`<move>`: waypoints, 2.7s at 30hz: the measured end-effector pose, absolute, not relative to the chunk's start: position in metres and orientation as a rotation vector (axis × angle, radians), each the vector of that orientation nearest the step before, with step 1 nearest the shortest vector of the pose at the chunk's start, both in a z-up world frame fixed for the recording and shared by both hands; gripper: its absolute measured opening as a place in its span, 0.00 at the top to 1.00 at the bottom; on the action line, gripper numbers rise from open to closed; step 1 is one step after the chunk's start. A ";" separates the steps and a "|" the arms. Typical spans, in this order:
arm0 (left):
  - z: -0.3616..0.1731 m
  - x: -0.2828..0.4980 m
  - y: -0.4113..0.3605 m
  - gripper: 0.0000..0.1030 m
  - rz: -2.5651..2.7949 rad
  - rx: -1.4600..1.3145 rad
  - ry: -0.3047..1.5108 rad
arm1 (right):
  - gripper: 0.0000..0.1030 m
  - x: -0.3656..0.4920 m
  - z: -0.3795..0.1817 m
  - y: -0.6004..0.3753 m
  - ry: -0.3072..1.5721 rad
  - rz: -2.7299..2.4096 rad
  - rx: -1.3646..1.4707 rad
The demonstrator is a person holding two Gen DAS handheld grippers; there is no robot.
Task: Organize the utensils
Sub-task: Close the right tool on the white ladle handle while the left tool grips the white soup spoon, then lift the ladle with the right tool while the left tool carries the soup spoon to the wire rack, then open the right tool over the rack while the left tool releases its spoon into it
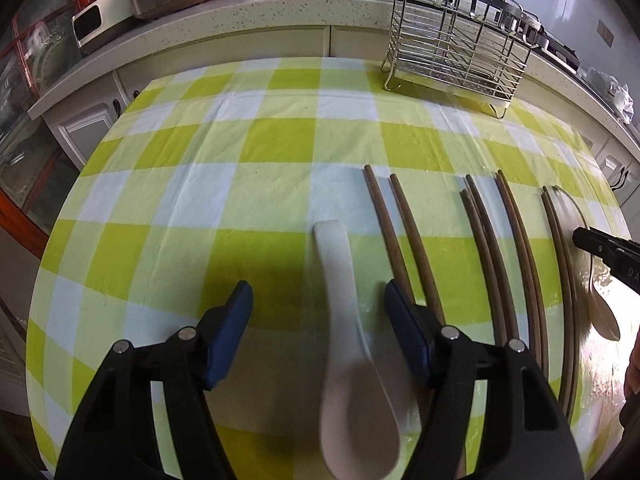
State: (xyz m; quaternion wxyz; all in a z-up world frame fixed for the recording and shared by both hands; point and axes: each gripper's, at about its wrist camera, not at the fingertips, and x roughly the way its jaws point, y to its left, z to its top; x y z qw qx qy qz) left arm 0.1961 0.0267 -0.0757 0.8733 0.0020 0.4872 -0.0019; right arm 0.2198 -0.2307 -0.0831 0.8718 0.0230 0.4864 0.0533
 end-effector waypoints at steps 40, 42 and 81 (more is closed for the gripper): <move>0.042 0.200 0.026 0.94 -0.102 -0.026 0.709 | 0.93 0.205 0.034 -0.229 0.687 0.187 -0.001; 0.054 0.210 0.023 0.94 -0.106 -0.029 0.690 | 0.93 0.210 0.043 -0.229 0.661 0.196 -0.003; 0.079 0.430 -0.051 0.94 -0.189 -0.115 0.651 | 0.93 0.384 0.082 -0.200 0.682 0.390 -0.120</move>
